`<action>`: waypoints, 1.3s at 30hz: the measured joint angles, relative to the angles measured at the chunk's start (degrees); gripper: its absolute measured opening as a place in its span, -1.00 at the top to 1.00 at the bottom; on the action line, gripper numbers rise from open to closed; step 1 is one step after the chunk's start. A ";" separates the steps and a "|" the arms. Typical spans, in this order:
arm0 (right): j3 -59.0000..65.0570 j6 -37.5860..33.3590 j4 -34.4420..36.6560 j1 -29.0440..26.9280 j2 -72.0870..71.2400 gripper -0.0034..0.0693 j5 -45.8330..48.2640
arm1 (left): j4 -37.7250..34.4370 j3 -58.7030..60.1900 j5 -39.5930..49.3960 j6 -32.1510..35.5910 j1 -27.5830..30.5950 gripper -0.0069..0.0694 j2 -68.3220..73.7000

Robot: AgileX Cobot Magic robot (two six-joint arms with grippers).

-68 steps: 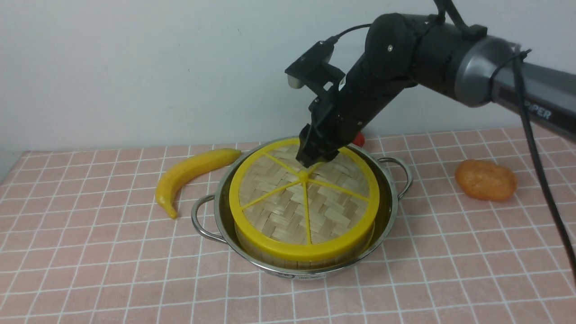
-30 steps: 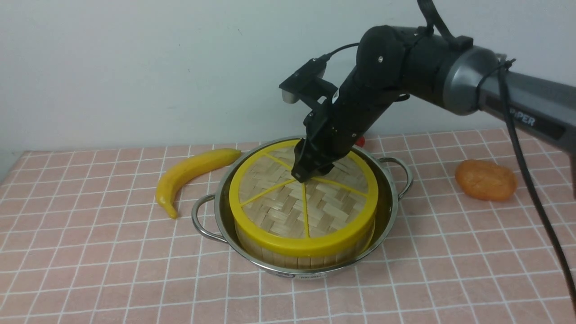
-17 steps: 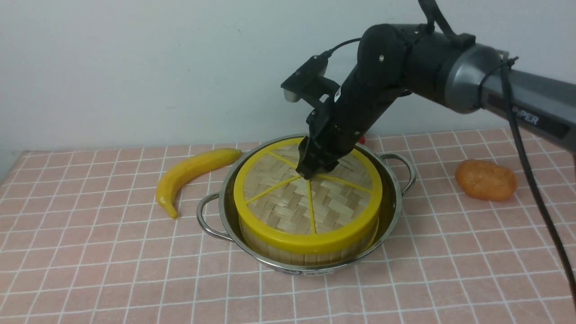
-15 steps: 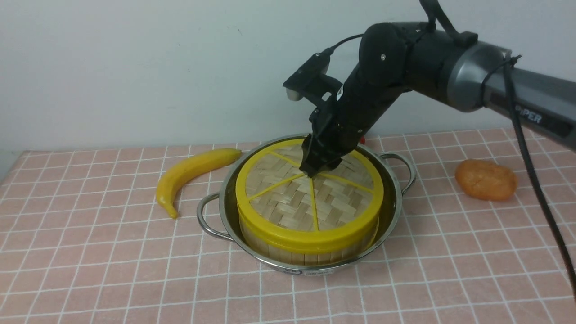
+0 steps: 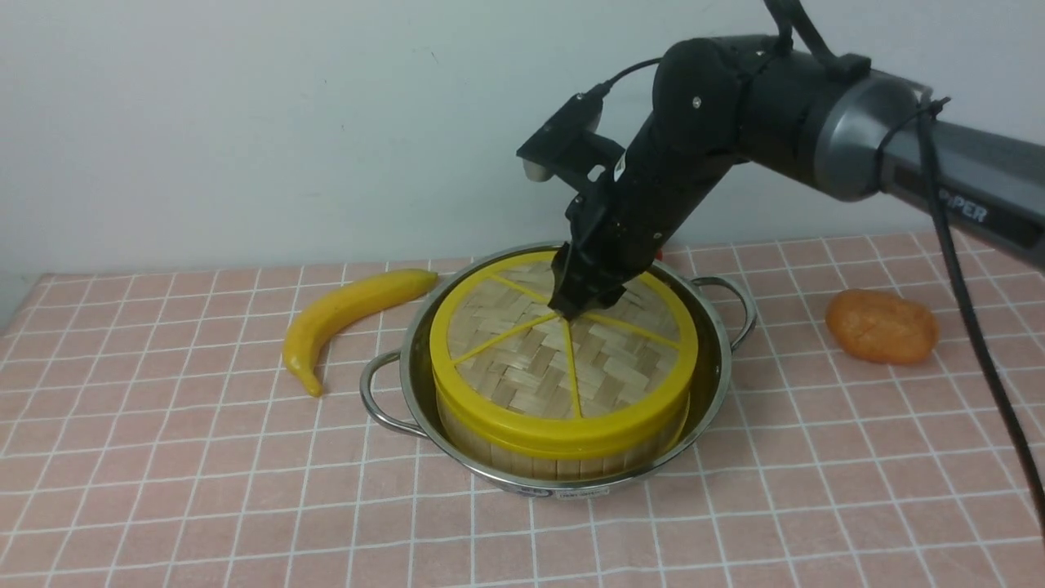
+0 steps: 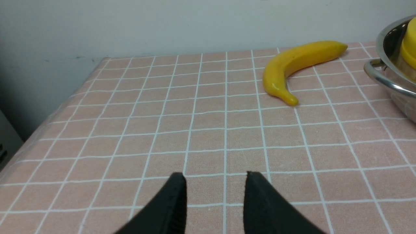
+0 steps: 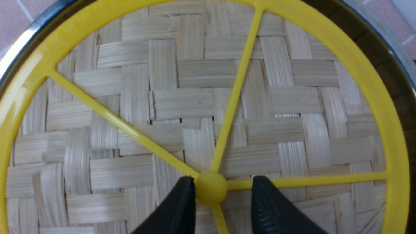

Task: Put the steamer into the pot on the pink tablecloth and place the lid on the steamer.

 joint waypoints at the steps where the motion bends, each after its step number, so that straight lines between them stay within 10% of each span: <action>1: 0.00 0.00 -0.12 -0.06 -0.58 0.08 0.00 | 0.00 0.00 0.00 0.00 0.00 0.18 0.00; 8: 0.04 1.99 -0.85 -0.05 -7.27 -0.05 -0.06 | 0.00 0.00 0.00 0.00 0.00 0.18 0.00; 10: 0.04 2.99 -1.14 -0.05 -9.17 0.07 0.00 | 0.00 0.00 0.00 0.00 0.00 0.18 0.00; 13: 0.04 5.65 -1.47 -0.05 -14.69 0.77 -0.52 | 0.00 0.00 0.00 0.00 0.00 0.18 0.00; 16: 0.04 9.07 0.25 -0.05 -18.21 0.94 -1.06 | 0.00 0.00 0.00 0.00 0.00 0.18 0.00; 28: 0.04 15.07 13.94 -0.05 -20.78 0.92 -1.97 | 0.00 0.00 0.00 0.00 0.00 0.18 0.00; 39: 30.07 12.67 1.87 -0.50 -41.80 0.79 -5.99 | 0.00 0.00 -0.02 0.00 0.00 0.18 0.00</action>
